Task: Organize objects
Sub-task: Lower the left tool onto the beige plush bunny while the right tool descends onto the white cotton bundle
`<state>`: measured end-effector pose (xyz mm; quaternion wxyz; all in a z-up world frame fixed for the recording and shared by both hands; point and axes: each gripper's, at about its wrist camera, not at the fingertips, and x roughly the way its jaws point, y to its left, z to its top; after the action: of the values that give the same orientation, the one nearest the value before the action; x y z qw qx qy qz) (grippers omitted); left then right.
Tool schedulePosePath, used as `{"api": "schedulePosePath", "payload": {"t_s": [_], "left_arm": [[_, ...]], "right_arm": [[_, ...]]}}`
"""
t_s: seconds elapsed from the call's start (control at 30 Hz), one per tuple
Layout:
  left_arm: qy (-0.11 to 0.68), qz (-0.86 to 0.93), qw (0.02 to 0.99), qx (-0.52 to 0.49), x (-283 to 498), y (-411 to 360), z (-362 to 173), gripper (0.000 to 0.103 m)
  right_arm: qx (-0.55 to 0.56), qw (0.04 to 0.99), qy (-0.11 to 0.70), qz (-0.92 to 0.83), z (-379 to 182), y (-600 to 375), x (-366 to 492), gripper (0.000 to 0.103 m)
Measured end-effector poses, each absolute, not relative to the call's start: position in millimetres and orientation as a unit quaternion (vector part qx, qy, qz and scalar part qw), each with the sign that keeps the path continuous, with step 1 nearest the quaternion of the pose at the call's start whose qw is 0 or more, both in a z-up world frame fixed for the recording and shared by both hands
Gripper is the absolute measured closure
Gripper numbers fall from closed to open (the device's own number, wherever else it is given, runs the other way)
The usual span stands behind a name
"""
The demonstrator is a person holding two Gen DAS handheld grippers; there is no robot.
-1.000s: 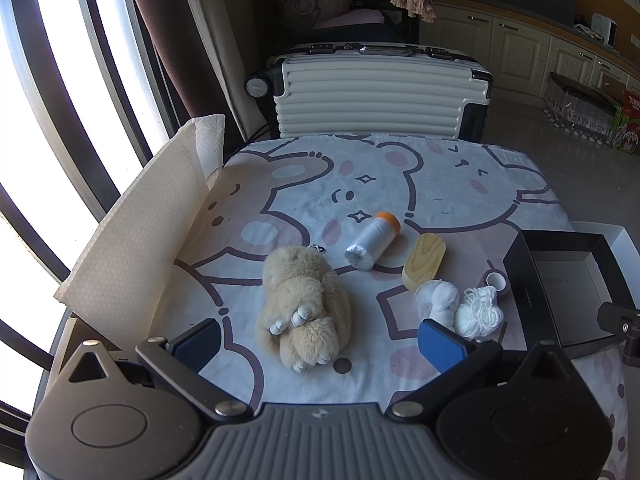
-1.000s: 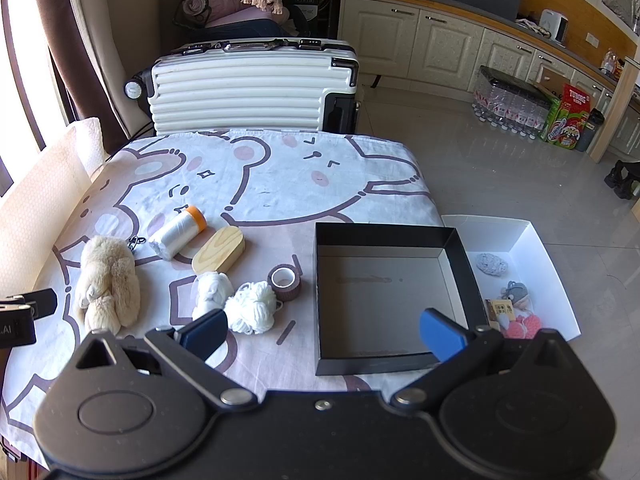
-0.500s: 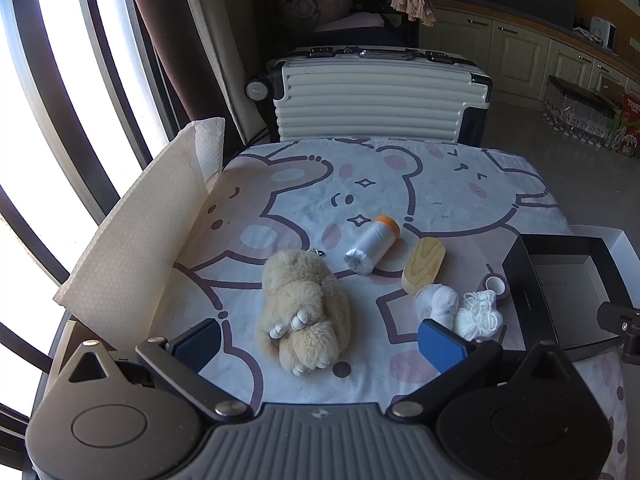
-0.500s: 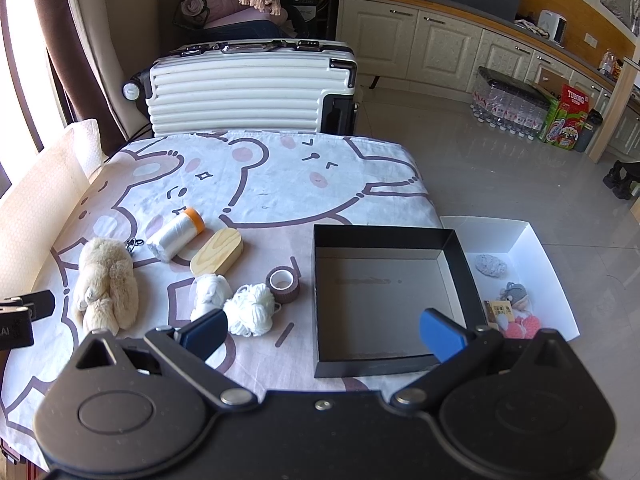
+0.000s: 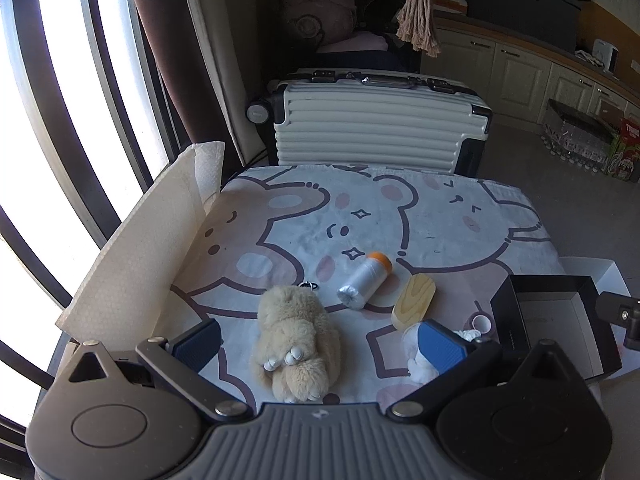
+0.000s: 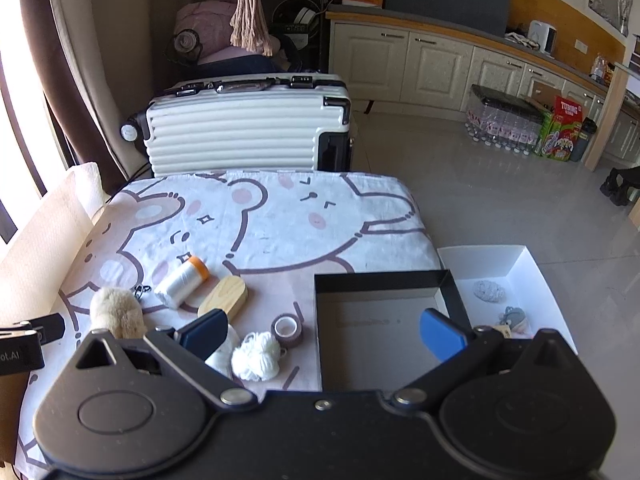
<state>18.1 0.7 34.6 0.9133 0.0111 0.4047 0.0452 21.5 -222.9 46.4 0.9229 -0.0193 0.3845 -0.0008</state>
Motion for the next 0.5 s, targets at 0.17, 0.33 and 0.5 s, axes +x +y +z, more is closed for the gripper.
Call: {"api": "schedulePosePath", "payload": {"t_s": [0.17,0.33,0.5], "left_arm": [[0.394,0.054,0.917,0.008,33.2,6.5,52.4,0.000],[0.384,0.063,0.921,0.008,49.8,11.2,69.2,0.000],[0.374,0.067,0.925,0.017,68.3,11.7,79.6,0.000]], "right_arm": [[-0.023,0.927,0.373,0.000,62.4,-219.4,38.7,0.000],[-0.016,0.931,0.364,0.007,77.3,-213.6,57.2,0.000],[-0.004,0.934,0.356,0.012,87.9,-205.1,74.6,0.000]]}}
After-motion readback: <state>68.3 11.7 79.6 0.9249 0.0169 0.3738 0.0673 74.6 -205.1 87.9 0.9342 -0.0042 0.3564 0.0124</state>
